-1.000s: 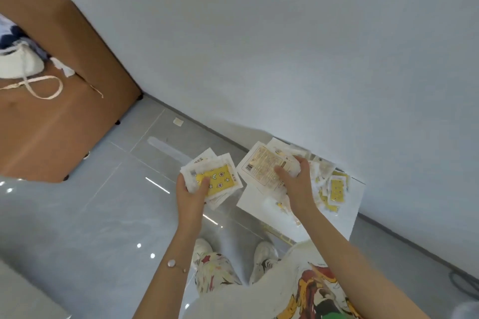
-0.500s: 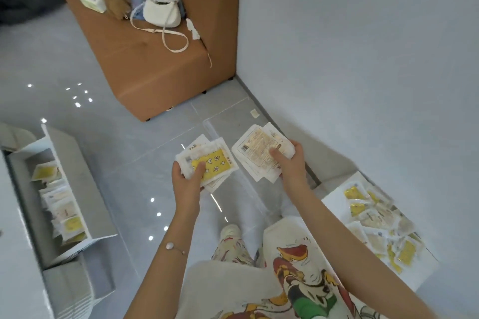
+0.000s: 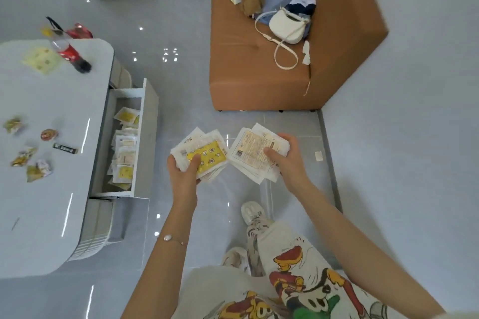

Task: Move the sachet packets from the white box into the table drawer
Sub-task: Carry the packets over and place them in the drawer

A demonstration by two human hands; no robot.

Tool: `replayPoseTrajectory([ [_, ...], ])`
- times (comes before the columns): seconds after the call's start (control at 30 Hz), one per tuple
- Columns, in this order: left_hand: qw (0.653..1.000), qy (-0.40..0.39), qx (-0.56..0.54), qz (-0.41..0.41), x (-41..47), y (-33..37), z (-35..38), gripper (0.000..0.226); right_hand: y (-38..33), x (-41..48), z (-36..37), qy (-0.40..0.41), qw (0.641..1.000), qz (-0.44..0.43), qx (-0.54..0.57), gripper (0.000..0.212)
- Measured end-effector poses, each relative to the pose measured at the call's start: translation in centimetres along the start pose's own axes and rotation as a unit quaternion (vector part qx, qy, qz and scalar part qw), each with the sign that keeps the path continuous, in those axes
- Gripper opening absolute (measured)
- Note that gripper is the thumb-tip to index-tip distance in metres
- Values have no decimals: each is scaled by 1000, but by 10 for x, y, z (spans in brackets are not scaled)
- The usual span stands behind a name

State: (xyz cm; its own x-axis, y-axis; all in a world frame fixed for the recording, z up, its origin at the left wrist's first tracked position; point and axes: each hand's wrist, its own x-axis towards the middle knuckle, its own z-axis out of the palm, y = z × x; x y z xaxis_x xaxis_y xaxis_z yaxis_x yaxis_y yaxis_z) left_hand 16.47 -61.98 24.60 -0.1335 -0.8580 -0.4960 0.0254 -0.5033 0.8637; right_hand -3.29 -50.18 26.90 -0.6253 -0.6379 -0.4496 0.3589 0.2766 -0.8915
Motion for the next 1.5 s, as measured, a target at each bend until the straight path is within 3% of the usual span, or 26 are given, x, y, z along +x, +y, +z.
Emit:
replayPoseTrajectory([
  [0.4,971,200,-128,-9,55,25,-22,47,-51,116,103,-214,969,-6,-121,40],
  [0.73,926,313,-209,-22,102,43,-76,41,-65,177,212,-274,948,-18,-161,40],
  [0.97,910,336,-242,-31,165,67,-120,50,-66,207,297,-275,944,-11,-181,43],
  [1.27,879,385,-273,-72,222,72,-174,45,-56,245,405,-296,933,24,-202,40],
  [1.5,836,428,-323,-115,260,49,-209,43,-33,294,491,-341,896,38,-280,43],
])
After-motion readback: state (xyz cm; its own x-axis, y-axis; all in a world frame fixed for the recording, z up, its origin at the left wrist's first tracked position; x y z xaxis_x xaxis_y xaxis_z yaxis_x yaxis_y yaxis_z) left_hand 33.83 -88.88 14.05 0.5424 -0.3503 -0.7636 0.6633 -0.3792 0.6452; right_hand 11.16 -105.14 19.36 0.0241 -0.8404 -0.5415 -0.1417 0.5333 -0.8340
